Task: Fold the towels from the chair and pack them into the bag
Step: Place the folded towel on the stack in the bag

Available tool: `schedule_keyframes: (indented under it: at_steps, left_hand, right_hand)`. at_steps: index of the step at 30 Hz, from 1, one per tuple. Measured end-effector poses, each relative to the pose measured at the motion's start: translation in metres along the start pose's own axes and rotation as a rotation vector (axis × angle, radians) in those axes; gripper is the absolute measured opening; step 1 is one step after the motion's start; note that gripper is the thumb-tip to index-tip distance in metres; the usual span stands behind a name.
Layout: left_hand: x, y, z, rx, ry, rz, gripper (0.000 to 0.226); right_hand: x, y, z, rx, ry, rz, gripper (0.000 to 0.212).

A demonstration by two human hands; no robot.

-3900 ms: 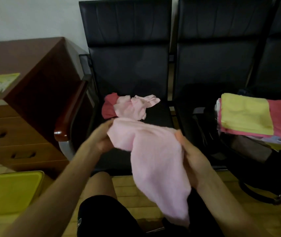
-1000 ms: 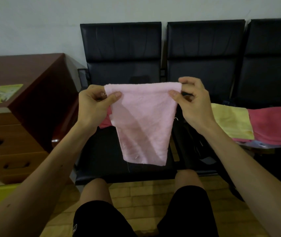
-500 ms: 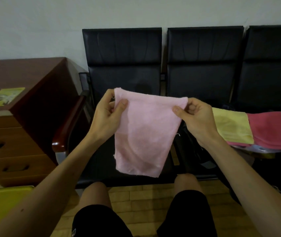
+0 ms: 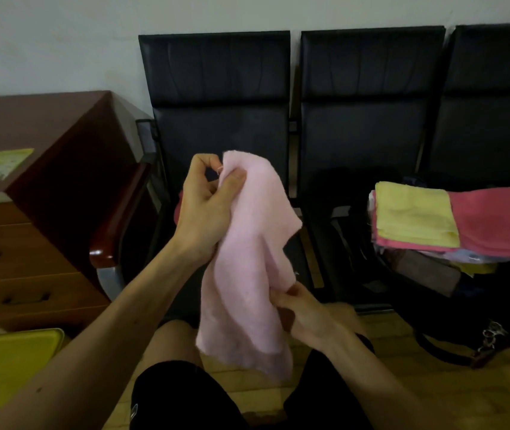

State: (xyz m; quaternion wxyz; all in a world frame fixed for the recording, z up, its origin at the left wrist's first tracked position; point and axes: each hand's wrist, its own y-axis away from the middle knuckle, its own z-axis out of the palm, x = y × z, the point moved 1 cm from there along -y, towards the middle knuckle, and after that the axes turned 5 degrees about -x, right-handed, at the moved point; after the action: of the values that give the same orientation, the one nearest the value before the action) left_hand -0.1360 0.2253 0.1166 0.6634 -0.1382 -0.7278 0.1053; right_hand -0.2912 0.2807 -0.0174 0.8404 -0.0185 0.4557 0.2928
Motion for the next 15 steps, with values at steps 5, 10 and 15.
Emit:
schedule_keyframes:
  at_steps: [5, 10, 15]
  left_hand:
    - [-0.011, -0.002, -0.023, 0.156, -0.035, -0.072, 0.014]
    - [-0.076, 0.003, -0.049, 0.110, 0.255, -0.629, 0.027]
    - [-0.110, 0.045, -0.024, -0.134, 0.775, -0.782, 0.059]
  right_hand:
    - [-0.008, 0.012, 0.004, -0.053, -0.164, -0.007, 0.063]
    - [-0.049, 0.027, 0.021, -0.133, -0.215, -0.190, 0.053]
    - [-0.055, 0.027, 0.029, 0.034, -0.205, -0.136, 0.038]
